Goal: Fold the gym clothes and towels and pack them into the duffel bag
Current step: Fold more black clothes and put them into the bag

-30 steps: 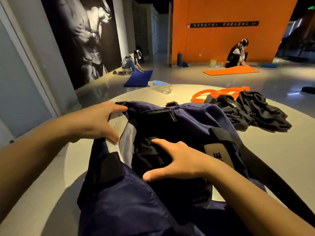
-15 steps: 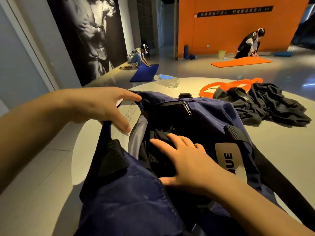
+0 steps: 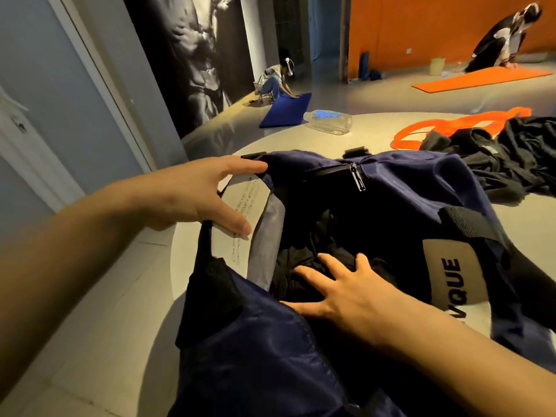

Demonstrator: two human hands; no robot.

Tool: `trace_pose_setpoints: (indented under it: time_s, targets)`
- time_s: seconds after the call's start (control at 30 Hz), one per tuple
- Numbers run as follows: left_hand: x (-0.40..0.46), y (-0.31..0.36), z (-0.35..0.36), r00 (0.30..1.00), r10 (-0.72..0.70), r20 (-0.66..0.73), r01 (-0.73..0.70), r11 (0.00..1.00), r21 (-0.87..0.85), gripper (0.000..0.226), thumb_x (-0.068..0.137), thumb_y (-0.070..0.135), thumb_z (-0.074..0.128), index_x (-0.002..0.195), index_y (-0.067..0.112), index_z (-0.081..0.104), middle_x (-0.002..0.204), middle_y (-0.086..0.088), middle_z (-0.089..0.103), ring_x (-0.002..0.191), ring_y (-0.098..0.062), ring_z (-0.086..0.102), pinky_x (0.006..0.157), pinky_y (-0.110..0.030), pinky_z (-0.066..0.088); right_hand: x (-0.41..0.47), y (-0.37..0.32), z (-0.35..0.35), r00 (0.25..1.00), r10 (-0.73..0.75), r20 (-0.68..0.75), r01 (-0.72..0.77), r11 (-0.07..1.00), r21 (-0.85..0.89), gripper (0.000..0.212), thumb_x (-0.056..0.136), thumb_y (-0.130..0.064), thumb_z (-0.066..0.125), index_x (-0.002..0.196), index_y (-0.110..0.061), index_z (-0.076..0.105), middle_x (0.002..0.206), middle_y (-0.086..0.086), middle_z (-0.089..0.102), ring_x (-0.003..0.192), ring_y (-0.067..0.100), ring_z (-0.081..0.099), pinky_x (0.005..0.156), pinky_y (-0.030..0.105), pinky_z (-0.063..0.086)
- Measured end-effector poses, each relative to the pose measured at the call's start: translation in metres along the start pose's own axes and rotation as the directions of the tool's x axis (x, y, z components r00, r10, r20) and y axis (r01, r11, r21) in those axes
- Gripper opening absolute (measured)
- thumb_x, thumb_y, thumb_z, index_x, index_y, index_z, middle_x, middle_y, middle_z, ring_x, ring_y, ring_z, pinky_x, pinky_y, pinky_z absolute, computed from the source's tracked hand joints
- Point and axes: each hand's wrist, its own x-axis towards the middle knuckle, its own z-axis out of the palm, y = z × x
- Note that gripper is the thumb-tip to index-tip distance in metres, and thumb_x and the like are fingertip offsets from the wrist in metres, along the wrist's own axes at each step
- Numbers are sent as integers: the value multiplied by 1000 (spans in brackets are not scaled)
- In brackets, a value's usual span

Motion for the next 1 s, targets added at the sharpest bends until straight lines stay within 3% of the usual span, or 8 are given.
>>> trace_pose_setpoints:
  time_s: [0.13,0.3,0.47,0.6,0.73,0.87,0.93,1.0]
  targets:
    - [11,6,19,998,59,-4,-59,995,-79,86,71,15,80,139,45,37,150,15,30,135,-14,31,110,-39,34,-20,6,-9,974,139,-180,-66,930,361,82,66,-86,1,142,-59,12,159,-9,6,146,20,8,114,53,20]
    - [25,4,35,988,125,-90,-135,984,-115,76,81,18,73,142,42,35,153,12,29,136,-12,28,99,-29,29,-42,11,5,670,508,-542,-87,778,622,42,89,-58,33,126,-43,47,129,-13,50,111,13,56,79,23,47]
    - [29,5,35,983,132,-124,-151,976,-158,72,81,13,73,139,39,41,150,9,35,135,-15,34,105,-32,37,-57,15,22,555,623,-551,-74,697,713,56,90,-31,61,136,-45,31,117,-14,57,107,8,53,78,26,44]
    - [24,8,20,970,160,-182,-168,985,-27,76,78,10,76,140,38,42,148,11,36,133,-7,29,103,-28,30,-50,16,24,469,648,-600,-197,739,644,50,82,-40,66,129,-28,54,118,-1,54,106,22,53,79,27,44]
    - [21,16,3,968,181,-174,-173,983,62,78,76,10,78,141,35,43,148,8,38,135,-14,34,101,-27,30,-34,6,13,618,429,-659,-276,903,328,47,79,-37,48,125,-34,57,124,5,59,111,30,58,77,55,53]
    - [25,21,17,969,205,-140,-194,977,87,79,77,12,77,142,37,39,150,8,35,121,-8,36,90,-24,33,-19,-2,2,897,344,-278,-300,935,188,51,96,-32,34,143,-50,29,155,6,26,144,33,21,99,78,11]
    - [29,21,28,971,209,-111,-207,978,32,78,79,17,76,142,40,37,150,10,33,114,-4,32,87,-24,35,-21,2,5,928,335,-162,-287,922,261,55,100,-42,35,145,-54,7,160,0,-2,147,25,-5,106,71,-2]
    - [33,20,37,966,233,-115,-232,972,20,75,81,23,74,143,41,35,151,12,32,114,-1,29,88,-22,33,-27,0,7,876,346,-335,-256,924,284,49,95,-50,37,143,-50,24,158,3,17,145,28,16,105,72,20]
